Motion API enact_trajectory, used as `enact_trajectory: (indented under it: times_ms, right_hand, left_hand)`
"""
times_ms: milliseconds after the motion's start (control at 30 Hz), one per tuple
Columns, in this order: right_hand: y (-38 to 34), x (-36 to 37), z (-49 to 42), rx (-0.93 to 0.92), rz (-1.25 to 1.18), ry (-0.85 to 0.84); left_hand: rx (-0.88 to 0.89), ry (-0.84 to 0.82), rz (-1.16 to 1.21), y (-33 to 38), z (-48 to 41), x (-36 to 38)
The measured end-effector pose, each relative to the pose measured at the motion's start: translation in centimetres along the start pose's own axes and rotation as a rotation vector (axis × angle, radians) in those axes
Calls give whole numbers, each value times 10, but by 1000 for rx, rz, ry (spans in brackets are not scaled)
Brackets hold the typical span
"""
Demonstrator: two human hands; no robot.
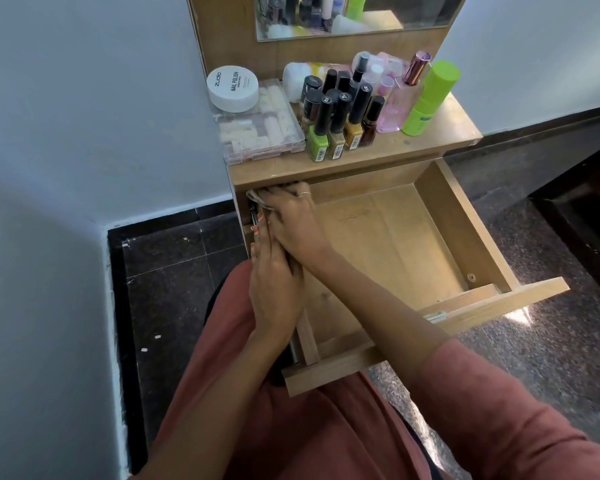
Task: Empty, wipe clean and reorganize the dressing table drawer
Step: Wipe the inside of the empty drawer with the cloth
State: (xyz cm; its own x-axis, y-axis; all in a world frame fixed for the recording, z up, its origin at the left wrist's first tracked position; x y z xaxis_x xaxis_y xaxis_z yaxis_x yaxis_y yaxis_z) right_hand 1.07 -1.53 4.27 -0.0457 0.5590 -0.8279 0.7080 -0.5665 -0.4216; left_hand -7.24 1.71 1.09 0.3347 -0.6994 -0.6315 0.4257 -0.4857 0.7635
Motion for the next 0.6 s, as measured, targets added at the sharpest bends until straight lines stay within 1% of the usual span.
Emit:
enact_trajectory:
  times_ms: [67,100,233,267,433,467,533,600]
  right_hand:
    - [0,2,0,-29,14,-15]
    - [1,1,0,-44,62,-19]
    - [18,-1,11,-127,342,-13]
    - [26,-3,15,-111,385,-29]
    - [65,-31,23,98,552,-60]
    - [73,-37,24,135,538,-71]
    - [88,-49,26,274,421,-87]
    - [109,-61,29,393,395,-86]
  left_hand:
    - [10,6,1,0,0,-1]
    - [13,5,-3,0,0,-1]
    - [6,0,-52,2,0,-3]
    - [1,-3,-65,1,1,-3]
    - [-27,-29,-91,1,0,-3]
    - [-31,-31,-91,0,0,-3]
    - [-45,-36,-90,0,0,-3]
    - [-46,-36,-89,0,0,-3]
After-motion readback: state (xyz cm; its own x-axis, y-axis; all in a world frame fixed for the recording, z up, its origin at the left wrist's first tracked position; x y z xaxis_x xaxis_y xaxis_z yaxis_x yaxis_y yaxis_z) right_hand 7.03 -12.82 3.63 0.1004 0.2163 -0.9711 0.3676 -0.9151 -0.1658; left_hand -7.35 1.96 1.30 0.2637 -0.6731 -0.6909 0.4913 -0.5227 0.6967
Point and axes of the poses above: each hand's wrist, its own z-axis away from the middle knuckle, its own x-axis out of the palm, y = z × x, the point moved 1 cm from there along -z, towards the middle knuckle, and after that the axes turned 15 degrees about -x, right-handed, at the moved point
